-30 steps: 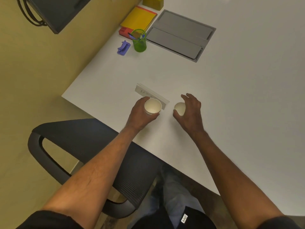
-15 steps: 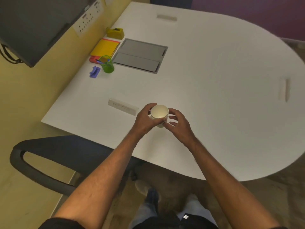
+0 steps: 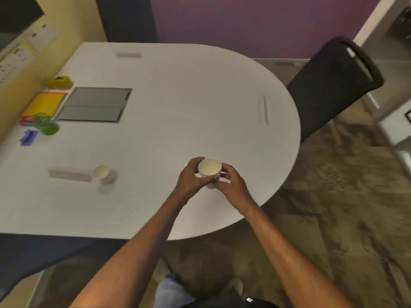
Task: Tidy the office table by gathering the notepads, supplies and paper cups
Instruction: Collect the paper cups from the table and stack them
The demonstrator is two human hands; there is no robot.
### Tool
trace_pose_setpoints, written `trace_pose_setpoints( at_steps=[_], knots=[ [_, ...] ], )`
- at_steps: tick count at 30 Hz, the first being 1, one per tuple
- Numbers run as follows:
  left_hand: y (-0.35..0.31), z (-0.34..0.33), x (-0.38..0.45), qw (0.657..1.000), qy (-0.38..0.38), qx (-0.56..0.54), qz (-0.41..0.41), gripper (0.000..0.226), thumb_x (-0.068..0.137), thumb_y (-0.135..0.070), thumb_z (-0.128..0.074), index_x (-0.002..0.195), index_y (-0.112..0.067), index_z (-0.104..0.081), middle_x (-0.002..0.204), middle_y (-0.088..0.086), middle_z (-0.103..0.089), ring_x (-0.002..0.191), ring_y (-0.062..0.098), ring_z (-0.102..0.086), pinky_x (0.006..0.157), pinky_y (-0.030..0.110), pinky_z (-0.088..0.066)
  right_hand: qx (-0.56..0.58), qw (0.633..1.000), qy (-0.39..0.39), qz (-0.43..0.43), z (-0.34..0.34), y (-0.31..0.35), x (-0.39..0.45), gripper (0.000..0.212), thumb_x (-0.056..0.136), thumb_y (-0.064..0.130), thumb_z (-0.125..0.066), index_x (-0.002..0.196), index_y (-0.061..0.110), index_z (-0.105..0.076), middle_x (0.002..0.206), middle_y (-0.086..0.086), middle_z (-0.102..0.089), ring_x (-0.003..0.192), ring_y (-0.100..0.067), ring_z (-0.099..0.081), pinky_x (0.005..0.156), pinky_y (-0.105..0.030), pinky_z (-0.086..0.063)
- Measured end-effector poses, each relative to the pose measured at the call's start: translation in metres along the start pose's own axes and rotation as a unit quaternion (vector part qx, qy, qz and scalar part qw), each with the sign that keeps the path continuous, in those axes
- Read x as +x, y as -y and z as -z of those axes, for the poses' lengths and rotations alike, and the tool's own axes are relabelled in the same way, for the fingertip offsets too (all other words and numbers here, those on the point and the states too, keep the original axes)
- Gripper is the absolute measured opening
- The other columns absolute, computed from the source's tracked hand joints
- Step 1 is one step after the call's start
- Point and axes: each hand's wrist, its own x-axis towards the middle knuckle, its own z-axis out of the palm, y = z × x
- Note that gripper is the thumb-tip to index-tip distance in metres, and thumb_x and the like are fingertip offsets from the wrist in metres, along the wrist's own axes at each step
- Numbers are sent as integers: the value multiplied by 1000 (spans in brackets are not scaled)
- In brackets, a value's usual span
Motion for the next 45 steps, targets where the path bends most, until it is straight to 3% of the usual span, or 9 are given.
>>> trace_pose_setpoints(
  at_steps=[8, 15, 17, 20, 23, 27, 33, 36, 45],
  knots=[
    [-53, -120, 44, 997, 78, -7, -27, 71, 63, -49, -90, 124, -37, -57, 121, -21, -65, 114, 5, -60, 95, 32, -53, 4, 996, -82, -34, 127, -19, 7, 55, 88, 25, -79, 133, 40, -53, 133, 23, -59, 119, 2, -58, 75, -6, -51],
    [-100, -190, 108, 989, 138, 3, -56, 71, 71, -36, -91, 132, -25, -56, 130, -7, -63, 117, 16, -60, 101, 39, -53, 19, 992, -119, -42, 214, -23, 49, 51, 92, 22, -74, 134, 40, -53, 136, 16, -58, 124, -7, -58, 98, -29, -53],
    [-115, -209, 127, 986, 153, 17, -65, 72, 73, -34, -89, 134, -23, -54, 134, -4, -60, 119, 18, -58, 101, 36, -52, 24, 991, -125, -50, 238, -19, 65, 47, 94, 21, -69, 129, 50, -54, 132, 21, -58, 123, -6, -58, 97, -27, -51],
    [-133, -232, 152, 983, 159, 30, -83, 74, 73, -36, -88, 137, -24, -52, 138, -3, -58, 121, 18, -56, 100, 33, -50, 17, 988, -144, -54, 269, -12, 87, 44, 91, 29, -65, 119, 62, -53, 124, 30, -56, 121, -4, -56, 95, -25, -52],
    [-143, -254, 174, 985, 150, 35, -83, 76, 74, -37, -88, 138, -25, -50, 138, -4, -57, 120, 18, -56, 100, 34, -52, 11, 988, -143, -60, 293, -10, 112, 45, 85, 42, -65, 127, 55, -52, 126, 26, -54, 121, -9, -57, 96, -29, -55],
    [-146, -285, 203, 988, 123, 33, -91, 74, 73, -35, -88, 136, -25, -52, 135, -6, -60, 116, 17, -59, 99, 34, -55, -59, 989, -122, -57, 323, -10, 149, 64, 76, 57, -76, 132, 51, -46, 126, 23, -51, 110, -5, -58, 75, -12, -48],
    [-154, -344, 245, 995, 56, 31, -74, 73, 72, -43, -88, 134, -32, -52, 130, -18, -60, 111, -6, -58, 85, 5, -47, -182, 981, -49, -43, 390, -25, 215, 84, 64, 64, -79, 137, 42, -46, 131, 17, -43, 110, -10, -52, 78, -23, -54],
    [-160, -376, 260, 998, 7, 24, -54, 71, 71, -47, -86, 132, -34, -52, 124, -24, -59, 111, -16, -54, 79, -3, -43, -222, 974, 6, -32, 425, -29, 247, 81, 67, 58, -81, 138, 39, -48, 132, 14, -43, 109, -10, -51, 69, -16, -48],
    [-172, -416, 284, 990, -136, -7, 25, 65, 68, -50, -84, 125, -39, -55, 118, -23, -65, 106, -9, -60, 81, 13, -46, -277, 945, 175, 14, 465, -20, 317, 79, 61, 61, -72, 134, 37, -50, 119, 16, -39, 92, 2, -52, 64, -12, -42]
  ],
)
